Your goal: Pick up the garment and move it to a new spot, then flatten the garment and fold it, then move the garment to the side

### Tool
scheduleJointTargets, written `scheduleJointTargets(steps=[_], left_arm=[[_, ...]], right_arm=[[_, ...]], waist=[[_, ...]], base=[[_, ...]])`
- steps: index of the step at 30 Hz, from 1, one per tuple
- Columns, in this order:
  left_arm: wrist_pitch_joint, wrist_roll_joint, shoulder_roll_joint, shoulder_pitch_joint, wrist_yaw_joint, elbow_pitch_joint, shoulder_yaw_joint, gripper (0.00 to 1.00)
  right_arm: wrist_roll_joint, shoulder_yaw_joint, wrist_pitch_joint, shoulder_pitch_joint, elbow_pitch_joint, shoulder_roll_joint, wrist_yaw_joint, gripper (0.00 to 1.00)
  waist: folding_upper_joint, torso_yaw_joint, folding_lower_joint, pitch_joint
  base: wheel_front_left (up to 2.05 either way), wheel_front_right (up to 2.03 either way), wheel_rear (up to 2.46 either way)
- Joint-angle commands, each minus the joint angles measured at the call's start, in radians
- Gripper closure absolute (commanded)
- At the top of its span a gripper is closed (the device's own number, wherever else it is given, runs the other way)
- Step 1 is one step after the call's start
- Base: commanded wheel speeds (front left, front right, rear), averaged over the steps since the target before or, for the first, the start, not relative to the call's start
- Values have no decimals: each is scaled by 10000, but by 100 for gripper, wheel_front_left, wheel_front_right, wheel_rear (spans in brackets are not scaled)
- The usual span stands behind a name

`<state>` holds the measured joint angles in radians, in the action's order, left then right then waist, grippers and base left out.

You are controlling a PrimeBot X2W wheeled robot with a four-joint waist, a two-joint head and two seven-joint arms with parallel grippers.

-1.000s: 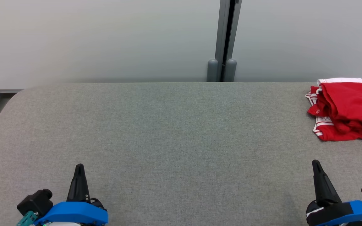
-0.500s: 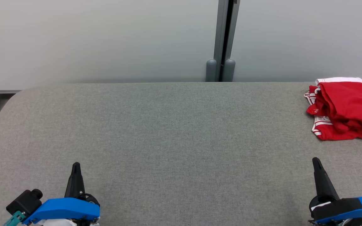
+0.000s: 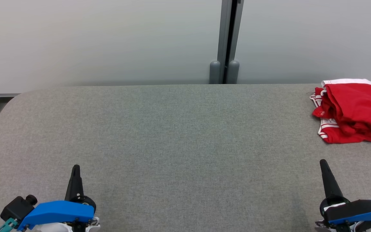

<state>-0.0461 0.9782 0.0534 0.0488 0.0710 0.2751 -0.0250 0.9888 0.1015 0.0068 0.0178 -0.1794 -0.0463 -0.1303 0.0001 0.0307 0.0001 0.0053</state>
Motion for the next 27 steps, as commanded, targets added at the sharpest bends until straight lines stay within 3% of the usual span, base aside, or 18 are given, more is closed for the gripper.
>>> scheduleJointTargets(steps=[1,27], left_arm=[[79,352,4,305,76,-142,-117,100],[734,2906,-13,470,313,-220,-468,100]], right_arm=[[372,31,62,311,43,-44,-4,100],[2883,81,501,590,-256,-53,-10,100]], waist=[[-1,-7,-1,-1],[-1,-114,-1,-8]], base=[[0,0,0],[0,0,0]])
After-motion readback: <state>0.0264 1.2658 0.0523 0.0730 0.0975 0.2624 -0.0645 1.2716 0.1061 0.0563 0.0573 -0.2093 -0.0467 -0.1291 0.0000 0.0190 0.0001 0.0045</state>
